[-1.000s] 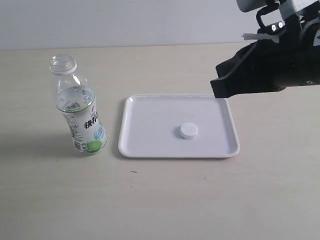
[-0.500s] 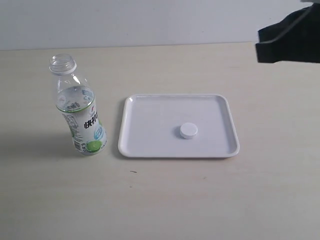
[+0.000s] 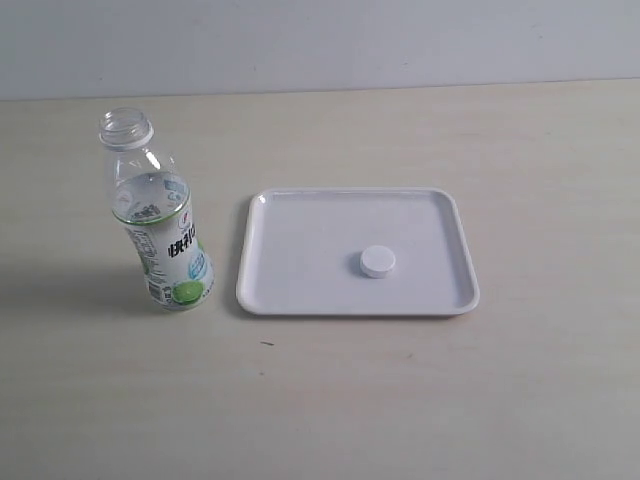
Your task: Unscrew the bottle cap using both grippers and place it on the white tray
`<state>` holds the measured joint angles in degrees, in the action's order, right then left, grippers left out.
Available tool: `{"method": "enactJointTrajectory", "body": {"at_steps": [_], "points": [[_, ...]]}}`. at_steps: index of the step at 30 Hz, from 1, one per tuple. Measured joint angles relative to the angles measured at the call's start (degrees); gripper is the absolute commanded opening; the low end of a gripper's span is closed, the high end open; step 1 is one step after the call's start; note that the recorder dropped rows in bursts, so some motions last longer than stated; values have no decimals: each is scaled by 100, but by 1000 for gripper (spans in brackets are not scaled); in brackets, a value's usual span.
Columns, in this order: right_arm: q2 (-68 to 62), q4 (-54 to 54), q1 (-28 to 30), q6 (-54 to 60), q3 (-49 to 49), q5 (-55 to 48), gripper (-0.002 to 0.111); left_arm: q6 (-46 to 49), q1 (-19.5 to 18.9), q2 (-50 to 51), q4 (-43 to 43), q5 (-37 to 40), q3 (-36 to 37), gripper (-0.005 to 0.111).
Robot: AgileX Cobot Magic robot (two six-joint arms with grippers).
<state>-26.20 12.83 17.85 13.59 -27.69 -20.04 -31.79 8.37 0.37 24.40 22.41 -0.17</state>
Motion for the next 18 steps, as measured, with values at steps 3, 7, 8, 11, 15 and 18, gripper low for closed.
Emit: {"method": "enactJointTrajectory", "body": {"at_steps": [3, 7, 8, 11, 15, 18], "points": [[784, 0, 55, 0, 511, 0, 0, 0, 0, 0, 0, 0, 0, 0], [1589, 0, 67, 0, 1185, 0, 0, 0, 0, 0, 10, 0, 0, 0], [1748, 0, 67, 0, 1337, -10, 0, 0, 0, 0, 10, 0, 0, 0], [2150, 0, 67, 0, 1724, -23, 0, 0, 0, 0, 10, 0, 0, 0], [2525, 0, 67, 0, 2127, -33, 0, 0, 0, 0, 10, 0, 0, 0], [2584, 0, 67, 0, 2368, -21, 0, 12, 0, 0, 10, 0, 0, 0]]}}
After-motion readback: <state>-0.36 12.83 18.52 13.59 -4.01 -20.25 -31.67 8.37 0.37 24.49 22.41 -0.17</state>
